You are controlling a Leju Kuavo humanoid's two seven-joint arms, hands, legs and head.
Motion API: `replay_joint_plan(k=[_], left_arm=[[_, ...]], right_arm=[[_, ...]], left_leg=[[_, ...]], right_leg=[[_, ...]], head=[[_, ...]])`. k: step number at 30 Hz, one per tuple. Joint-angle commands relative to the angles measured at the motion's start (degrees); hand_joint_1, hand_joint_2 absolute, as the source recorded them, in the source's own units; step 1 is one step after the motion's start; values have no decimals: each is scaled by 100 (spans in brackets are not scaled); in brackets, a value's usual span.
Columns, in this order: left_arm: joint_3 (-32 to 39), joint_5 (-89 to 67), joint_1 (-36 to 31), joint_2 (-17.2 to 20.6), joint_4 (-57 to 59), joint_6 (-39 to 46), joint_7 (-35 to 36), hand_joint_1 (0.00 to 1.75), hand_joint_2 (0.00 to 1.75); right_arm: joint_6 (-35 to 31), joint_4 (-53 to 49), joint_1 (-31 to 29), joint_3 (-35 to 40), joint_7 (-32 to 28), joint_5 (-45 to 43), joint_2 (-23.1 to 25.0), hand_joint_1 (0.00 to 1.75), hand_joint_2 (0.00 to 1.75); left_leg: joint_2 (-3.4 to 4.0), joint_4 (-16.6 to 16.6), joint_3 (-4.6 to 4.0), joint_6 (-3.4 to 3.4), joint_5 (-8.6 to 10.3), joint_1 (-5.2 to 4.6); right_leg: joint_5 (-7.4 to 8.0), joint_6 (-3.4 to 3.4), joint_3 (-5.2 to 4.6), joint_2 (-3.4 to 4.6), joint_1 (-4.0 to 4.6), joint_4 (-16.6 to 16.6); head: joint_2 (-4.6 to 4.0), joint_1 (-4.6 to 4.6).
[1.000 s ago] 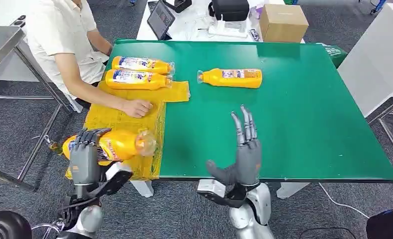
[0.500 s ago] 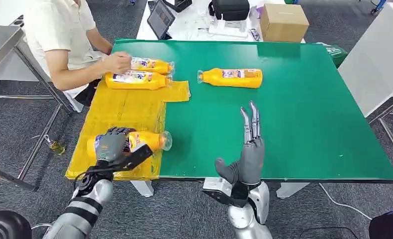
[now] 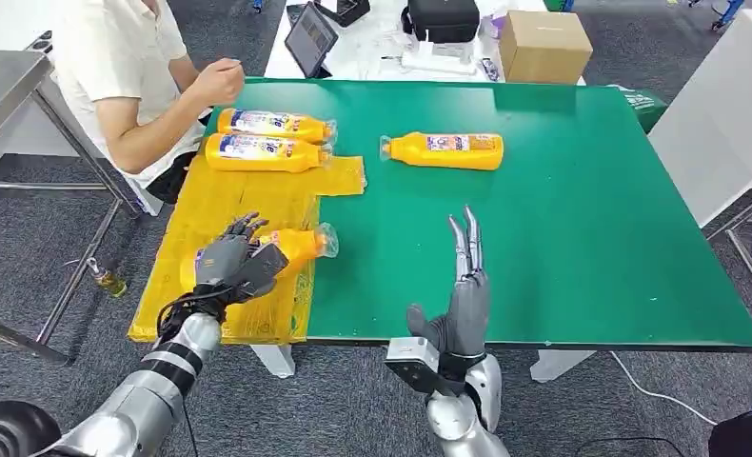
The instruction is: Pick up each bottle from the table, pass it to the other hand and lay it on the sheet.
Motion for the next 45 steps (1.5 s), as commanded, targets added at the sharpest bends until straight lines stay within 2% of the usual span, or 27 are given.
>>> replay_joint_plan(k=[1,3,7,11,14,17,20,21,24,26,27,28,29,31,32,33,34,35,36,38,40,45], left_arm=[[-180,24,0,-43,680,-98,80,33,175],[-370,-124,-40,-14,725,-157,148,0,175],[-1010,-535,-13,163,563,-481,165,0,175],[-1350,-843,165,210,-83,-117,157,0,175],[-1641,-965,653,371,-1349,-10,142,0,175],[-1991,-815,1263,763,-2924,-327,104,0,175],[-2149,-405,1547,1013,-3724,-623,-147,0,175],[-2135,-172,1720,1045,-4110,-553,-246,0,175],[-1894,373,2246,630,-4828,485,-736,0,175],[-1692,1308,2809,137,-5377,1369,-1137,0,175],[-1645,1725,2972,-23,-5496,1705,-1371,0,175],[-1632,2201,3099,-122,-5582,1931,-1478,0,175],[-1603,2365,3132,-161,-5608,1994,-1532,0,175],[-1433,3246,3254,-320,-5713,2131,-1766,0,175],[-1433,3246,3254,-320,-5713,2131,-1766,0,175],[-1319,3537,3280,-325,-5700,2190,-1888,0,175],[-1242,3768,3301,-338,-5713,2250,-1952,0,175],[-1242,3768,3301,-338,-5713,2250,-1952,0,175],[-1164,4002,3341,-311,-5740,2208,-1968,0,175],[-1148,4047,3362,-300,-5743,2178,-1972,0,175],[-1121,4063,3389,-290,-5701,2149,-2054,0,175],[-1203,4036,3360,-281,-5650,2128,-2111,0,175]], right_arm=[[17,515,-233,91,-13,-37,-187,0,0],[17,521,-247,38,-13,-39,-170,0,0],[17,572,-274,-111,-13,-25,-197,0,0],[17,621,-233,-175,-13,16,-226,0,0],[17,500,-138,-276,-13,112,-226,0,0],[17,353,-26,-443,-13,242,-228,0,0],[17,307,4,-511,-13,191,-266,0,0],[17,270,13,-515,-13,182,-288,0,0],[17,236,42,-660,-13,439,-227,0,0],[17,1186,-156,-1208,-13,1122,-122,0,0],[17,1206,-198,-1464,-13,1280,-105,0,0],[17,1464,-306,-1826,-13,1662,-106,0,0],[17,1518,-335,-1875,-13,1734,-125,0,175],[17,1480,-410,-2439,-13,2168,-107,0,175],[17,1480,-410,-2439,-13,2168,-107,0,175],[17,1554,-498,-2713,-13,2473,-150,0,175],[17,1572,-593,-3113,-13,2928,-104,0,175],[17,1572,-593,-3113,-13,2928,-104,0,175],[17,1878,-770,-3391,309,3549,-247,0,175],[17,1923,-796,-3379,441,3664,-332,0,175],[17,2469,-1000,-3182,1070,3991,-693,0,175],[17,2669,-1134,-2813,1467,4057,-1003,0,175]], left_leg=[[17,-14,30,10,-5,-3],[24,-23,50,18,-8,-3],[12,-7,16,7,-1,-2],[8,-12,27,13,-2,-3],[7,-11,24,15,-3,-3],[8,-7,21,14,-9,-3],[27,-8,37,17,-23,-2],[18,-5,17,9,-13,0],[20,-1,5,11,-17,-2],[13,-1,-13,10,-10,-1],[20,0,20,22,-28,-3],[22,-6,5,13,-18,-1],[26,-8,17,17,-25,-3],[14,-5,-2,6,-20,0],[7,-4,-10,6,-17,-4],[10,-5,18,19,-27,-6],[-1,-3,-11,7,-16,-3],[3,-5,6,12,-21,-4],[5,-6,-8,6,-17,-6],[2,-7,-3,7,-16,-5],[2,-6,-10,3,-14,0],[8,-6,-1,10,-18,-4]], right_leg=[[-1,-13,24,8,1,-13],[-3,-24,42,8,5,-22],[0,-7,9,3,1,-6],[0,-11,24,-1,1,-13],[0,-11,24,0,1,-13],[-6,-13,18,2,2,-9],[-15,-22,28,15,5,-8],[-8,-14,9,9,4,-6],[-11,-13,-5,6,3,-2],[-7,-7,-21,2,2,-4],[-21,-16,13,2,5,-8],[-8,-7,-4,7,3,-15],[-12,-10,9,8,2,-19],[-8,-8,-6,-1,3,-15],[-9,-7,-15,-6,-1,-11],[-16,-16,15,-9,1,-17],[-16,1,-9,-8,1,-11],[-19,-6,7,-5,2,-13],[-14,0,-10,1,-2,-11],[-14,-1,-3,-3,0,-14],[-11,4,-9,0,3,-14],[-13,3,-1,3,0,-15]], head=[[0,0],[0,-2],[0,0],[0,-2],[0,0],[0,0],[0,-2],[0,2],[0,-2],[0,-2],[0,0],[0,-2],[0,-2],[0,-2],[0,0],[0,2],[0,4],[0,-7],[0,0],[0,-2],[0,-2],[0,0]])
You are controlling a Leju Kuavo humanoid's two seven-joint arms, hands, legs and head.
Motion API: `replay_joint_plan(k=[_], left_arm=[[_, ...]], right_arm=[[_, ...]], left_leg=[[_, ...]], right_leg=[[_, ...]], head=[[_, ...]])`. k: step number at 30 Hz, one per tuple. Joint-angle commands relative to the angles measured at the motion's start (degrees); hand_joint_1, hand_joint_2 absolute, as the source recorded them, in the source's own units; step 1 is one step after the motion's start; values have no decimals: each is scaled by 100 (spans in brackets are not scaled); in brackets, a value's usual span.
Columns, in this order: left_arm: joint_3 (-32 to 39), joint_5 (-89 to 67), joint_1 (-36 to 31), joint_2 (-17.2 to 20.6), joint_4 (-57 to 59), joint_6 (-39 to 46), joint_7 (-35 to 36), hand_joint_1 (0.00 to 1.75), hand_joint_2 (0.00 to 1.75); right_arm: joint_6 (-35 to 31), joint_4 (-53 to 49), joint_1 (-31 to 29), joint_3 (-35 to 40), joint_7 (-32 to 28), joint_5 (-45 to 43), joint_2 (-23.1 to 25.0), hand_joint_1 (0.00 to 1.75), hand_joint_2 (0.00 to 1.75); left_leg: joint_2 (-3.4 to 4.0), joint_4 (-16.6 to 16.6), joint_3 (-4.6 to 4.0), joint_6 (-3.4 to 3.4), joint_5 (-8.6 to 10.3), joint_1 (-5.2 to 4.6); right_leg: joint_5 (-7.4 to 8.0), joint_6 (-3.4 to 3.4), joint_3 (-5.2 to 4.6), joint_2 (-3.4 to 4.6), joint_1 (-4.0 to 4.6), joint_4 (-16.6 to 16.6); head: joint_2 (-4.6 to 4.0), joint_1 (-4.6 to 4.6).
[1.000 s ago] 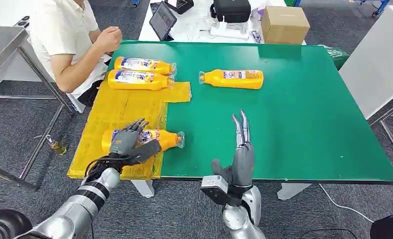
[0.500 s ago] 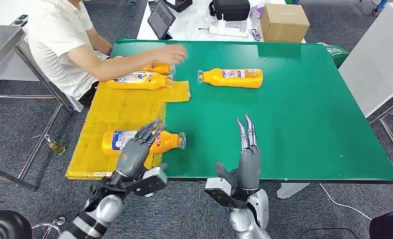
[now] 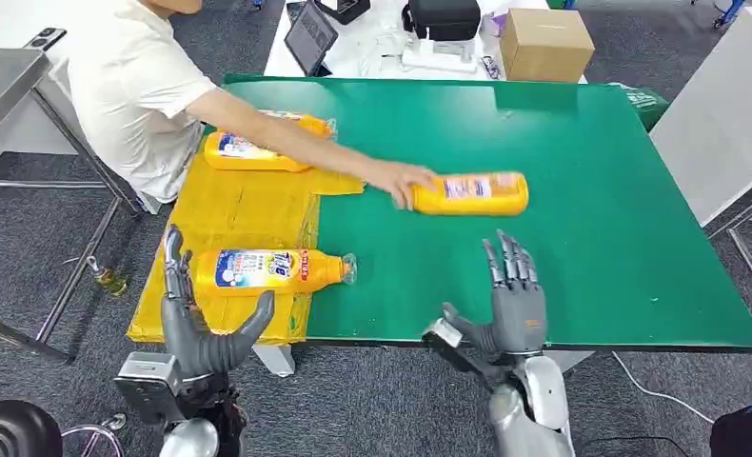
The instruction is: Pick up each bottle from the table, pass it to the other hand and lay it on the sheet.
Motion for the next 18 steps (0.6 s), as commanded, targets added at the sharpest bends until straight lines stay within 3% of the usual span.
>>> replay_joint_plan(k=[1,9,18], left_arm=[[115,-22,9,-55,40,-27,-88,0,175],[64,-63,-39,-62,129,12,-93,0,175],[-122,3,-263,-53,329,-12,-65,0,175]], right_arm=[[17,1214,-612,48,614,204,-665,0,175],[17,1529,-834,382,955,332,-793,0,175],[17,3055,-1674,857,1459,173,-1156,0,175]], left_leg=[[9,-4,14,8,-5,0],[12,-4,16,8,-5,-2],[24,-10,48,21,-11,-5]], right_leg=[[-1,-7,14,3,3,-7],[-1,-9,14,5,2,-6],[-3,-20,45,9,3,-14]], head=[[0,0],[0,0],[0,0]])
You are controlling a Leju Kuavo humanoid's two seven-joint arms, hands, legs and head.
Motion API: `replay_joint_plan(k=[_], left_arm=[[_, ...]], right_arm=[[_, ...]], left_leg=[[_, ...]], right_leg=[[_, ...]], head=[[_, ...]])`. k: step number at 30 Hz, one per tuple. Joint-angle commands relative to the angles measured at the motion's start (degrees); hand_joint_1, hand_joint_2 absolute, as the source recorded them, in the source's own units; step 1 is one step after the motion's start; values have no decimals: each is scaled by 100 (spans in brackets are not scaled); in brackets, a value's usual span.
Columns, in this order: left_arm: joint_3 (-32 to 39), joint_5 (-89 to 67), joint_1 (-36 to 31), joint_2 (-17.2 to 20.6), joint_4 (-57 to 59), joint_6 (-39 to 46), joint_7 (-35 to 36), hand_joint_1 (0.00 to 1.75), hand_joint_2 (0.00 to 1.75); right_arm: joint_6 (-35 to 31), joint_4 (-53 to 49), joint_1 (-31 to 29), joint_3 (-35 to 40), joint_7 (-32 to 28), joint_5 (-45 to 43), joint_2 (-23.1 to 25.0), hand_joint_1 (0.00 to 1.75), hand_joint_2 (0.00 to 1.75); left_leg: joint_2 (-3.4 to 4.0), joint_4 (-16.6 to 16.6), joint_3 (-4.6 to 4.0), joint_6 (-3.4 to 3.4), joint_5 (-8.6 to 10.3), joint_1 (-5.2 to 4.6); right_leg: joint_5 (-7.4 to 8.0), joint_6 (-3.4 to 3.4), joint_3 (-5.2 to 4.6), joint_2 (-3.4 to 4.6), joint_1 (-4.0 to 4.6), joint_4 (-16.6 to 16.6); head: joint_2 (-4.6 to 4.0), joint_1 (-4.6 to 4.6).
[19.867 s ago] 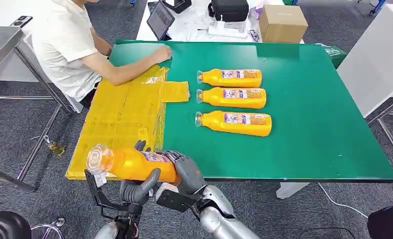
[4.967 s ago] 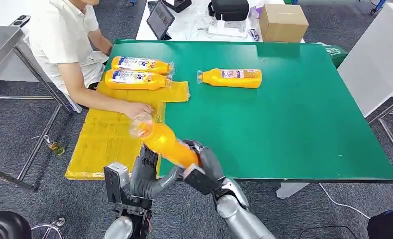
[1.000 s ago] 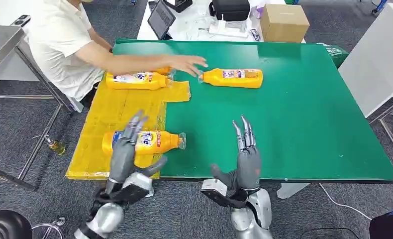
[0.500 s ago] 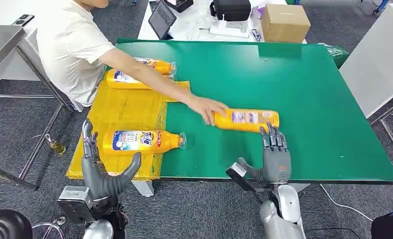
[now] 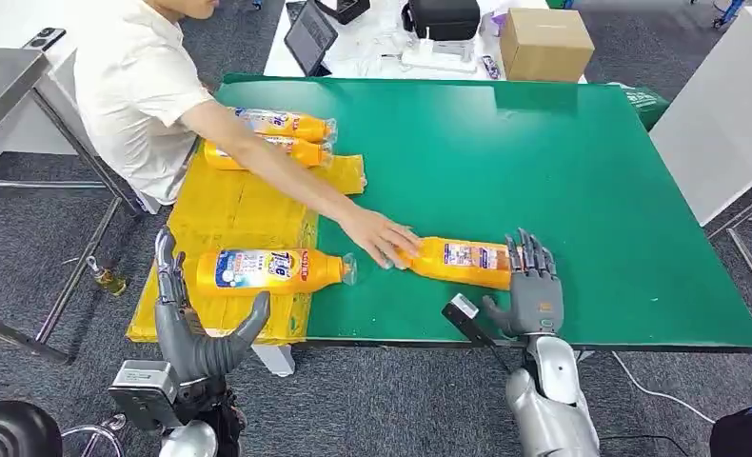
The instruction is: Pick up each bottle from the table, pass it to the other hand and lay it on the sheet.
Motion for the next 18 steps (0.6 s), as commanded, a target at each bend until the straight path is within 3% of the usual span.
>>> replay_joint_plan(k=[1,10,18], left_arm=[[-190,134,-335,-14,411,-71,60,0,175],[-338,219,-409,23,465,-106,81,0,175],[-369,298,-369,53,406,-178,149,0,175]], right_arm=[[17,2075,-1059,598,386,-114,-486,0,175],[17,3116,-1482,846,608,-337,-658,0,175],[192,3294,-1529,1006,684,-421,-694,0,175]], left_leg=[[11,-5,22,10,-4,-1],[6,-4,24,12,-4,-4],[4,-5,28,12,-1,-2]], right_leg=[[0,-11,20,4,3,-8],[-4,-11,23,-2,1,-6],[-2,-12,27,-6,3,-8]], head=[[0,2],[0,0],[0,0]])
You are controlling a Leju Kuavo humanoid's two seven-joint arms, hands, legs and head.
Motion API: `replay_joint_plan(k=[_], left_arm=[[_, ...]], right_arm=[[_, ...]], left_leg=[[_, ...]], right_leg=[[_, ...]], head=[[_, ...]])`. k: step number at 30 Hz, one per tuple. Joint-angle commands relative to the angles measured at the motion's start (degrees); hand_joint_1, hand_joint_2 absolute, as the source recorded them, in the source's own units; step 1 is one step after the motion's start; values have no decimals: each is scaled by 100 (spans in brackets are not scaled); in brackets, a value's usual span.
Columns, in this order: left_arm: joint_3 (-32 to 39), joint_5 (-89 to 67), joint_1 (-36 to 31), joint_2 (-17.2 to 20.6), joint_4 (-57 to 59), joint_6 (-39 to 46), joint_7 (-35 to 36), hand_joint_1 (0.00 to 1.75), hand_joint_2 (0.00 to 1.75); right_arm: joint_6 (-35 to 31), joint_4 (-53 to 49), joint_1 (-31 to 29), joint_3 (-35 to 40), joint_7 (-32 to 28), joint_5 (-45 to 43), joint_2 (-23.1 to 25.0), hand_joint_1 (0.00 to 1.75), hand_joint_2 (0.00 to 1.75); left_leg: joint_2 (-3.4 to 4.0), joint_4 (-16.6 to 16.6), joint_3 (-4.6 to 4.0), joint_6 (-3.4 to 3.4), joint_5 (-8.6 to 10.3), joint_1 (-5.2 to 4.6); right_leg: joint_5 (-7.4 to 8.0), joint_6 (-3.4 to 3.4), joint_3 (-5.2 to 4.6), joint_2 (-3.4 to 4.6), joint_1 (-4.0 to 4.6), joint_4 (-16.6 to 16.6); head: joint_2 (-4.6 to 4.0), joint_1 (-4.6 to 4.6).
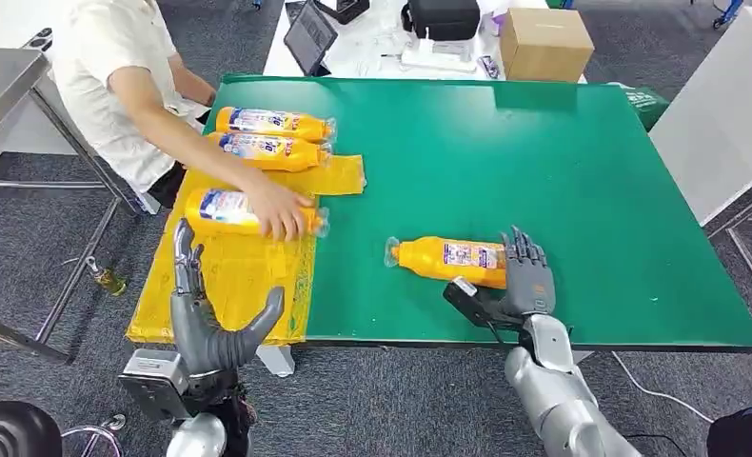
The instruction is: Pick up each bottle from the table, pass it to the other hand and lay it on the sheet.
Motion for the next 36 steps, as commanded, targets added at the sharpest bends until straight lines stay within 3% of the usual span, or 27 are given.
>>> replay_joint_plan(k=[1,7,8,9,10,12,17,19,28,33,36], left_arm=[[-149,58,-156,81,266,-32,59,0,175],[-154,80,-154,86,259,-60,78,0,175],[-164,102,-152,86,263,-88,96,0,175],[-160,175,-163,96,269,-154,144,0,175],[-164,207,-164,104,272,-186,153,0,175],[-169,269,-149,127,258,-205,125,0,175],[-203,461,-133,164,198,-330,144,0,175],[-236,543,-152,180,234,-358,154,0,175],[-282,627,-174,195,239,-408,183,0,175],[-187,977,-185,125,396,-469,326,0,175],[10,1793,-257,8,818,-669,665,0,175]], right_arm=[[129,914,-287,352,75,-34,-146,0,175],[271,897,-292,376,-4,-108,-164,3,175],[333,890,-296,382,-36,-153,-178,133,175],[455,838,-276,305,-251,-401,-186,169,175],[602,785,-252,152,-547,-771,-150,175,175],[827,643,-169,39,-1070,-1557,-98,175,175],[807,438,-26,128,-1506,-2132,-84,175,175],[1489,280,61,27,-1927,-2956,-42,175,175],[1322,250,154,343,-1896,-3184,-153,175,175],[2003,-296,389,309,-2556,-4217,102,175,175],[2219,-1238,704,545,-2699,-4812,278,175,175]], left_leg=[[-2,-7,25,11,-2,-1],[-2,-8,43,11,-1,-2],[-2,-4,37,6,-1,0],[-4,-8,47,12,-2,-2],[-3,-8,47,11,-1,-2],[-5,-11,51,13,-1,-3],[-3,-11,54,9,-4,1],[-1,-7,44,5,-2,0],[2,-7,46,5,-3,3],[4,-10,54,6,-4,3],[15,-14,61,6,-6,2]], right_leg=[[-4,-14,29,-11,4,-8],[-3,-14,43,-11,2,-9],[-1,-8,37,-7,3,-5],[-4,-16,49,-14,3,-9],[-3,-15,48,-13,3,-9],[-4,-18,53,-16,3,-11],[-6,-15,55,-12,5,-13],[-3,-10,43,-8,3,-8],[-2,-10,45,-9,5,-9],[-3,-14,52,-7,6,-12],[-2,-18,54,2,6,-13]], head=[[0,0],[0,0],[0,2],[0,0],[0,0],[0,-2],[0,4],[0,-2],[0,2],[0,2],[0,0]])
